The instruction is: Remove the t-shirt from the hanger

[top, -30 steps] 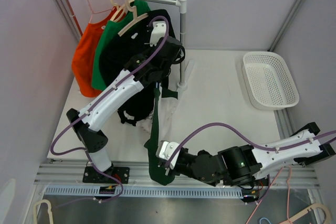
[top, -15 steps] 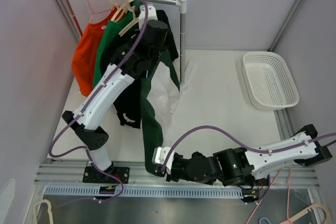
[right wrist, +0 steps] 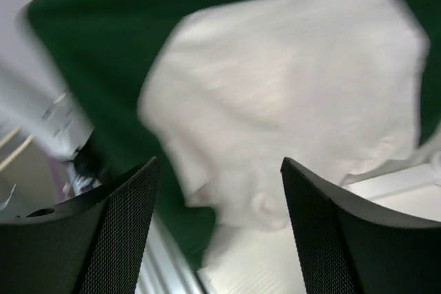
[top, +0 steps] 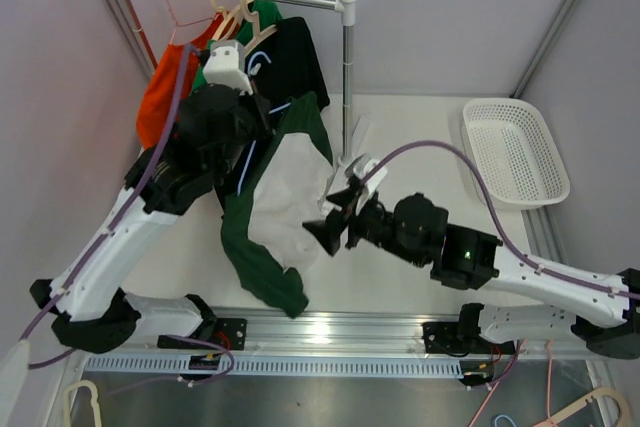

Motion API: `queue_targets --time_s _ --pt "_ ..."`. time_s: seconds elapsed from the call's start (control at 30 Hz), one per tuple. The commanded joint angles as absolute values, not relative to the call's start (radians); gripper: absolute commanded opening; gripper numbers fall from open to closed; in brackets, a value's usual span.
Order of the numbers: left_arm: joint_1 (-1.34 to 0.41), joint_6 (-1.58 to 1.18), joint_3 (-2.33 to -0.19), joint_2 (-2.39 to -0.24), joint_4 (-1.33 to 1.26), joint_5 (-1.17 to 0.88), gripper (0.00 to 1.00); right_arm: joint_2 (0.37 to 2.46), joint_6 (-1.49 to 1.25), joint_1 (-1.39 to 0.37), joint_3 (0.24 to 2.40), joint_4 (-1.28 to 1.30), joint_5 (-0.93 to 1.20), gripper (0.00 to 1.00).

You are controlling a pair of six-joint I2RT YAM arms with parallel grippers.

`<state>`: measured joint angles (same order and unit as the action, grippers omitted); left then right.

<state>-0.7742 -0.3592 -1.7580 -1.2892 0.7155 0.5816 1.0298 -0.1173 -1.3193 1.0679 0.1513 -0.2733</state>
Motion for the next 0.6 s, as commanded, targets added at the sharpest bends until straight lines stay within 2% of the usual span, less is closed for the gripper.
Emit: queue_targets --time_s 0.0,0.17,0.37,0.57 --pt "-0.784 -0.319 -1.688 -1.183 0.614 0.488 0.01 1.058 -0.216 -1.185 1.164 0.150 -0.190 0.75" --pt "-0.790 -0.305 -1.546 -1.075 0.516 0.457 0.01 1.161 -0.310 -1.016 1.284 0.196 -0.048 0.71" --pt "-0.798 -0.275 -1.324 -0.962 0.333 0.497 0.01 1.382 -0.426 -0.992 1.573 0.403 -0.087 0.69" --pt "-0.831 -0.178 -1.174 -0.927 0.056 0.554 0.01 1.540 -0.515 -0.985 1.747 0.517 -0.081 0.58"
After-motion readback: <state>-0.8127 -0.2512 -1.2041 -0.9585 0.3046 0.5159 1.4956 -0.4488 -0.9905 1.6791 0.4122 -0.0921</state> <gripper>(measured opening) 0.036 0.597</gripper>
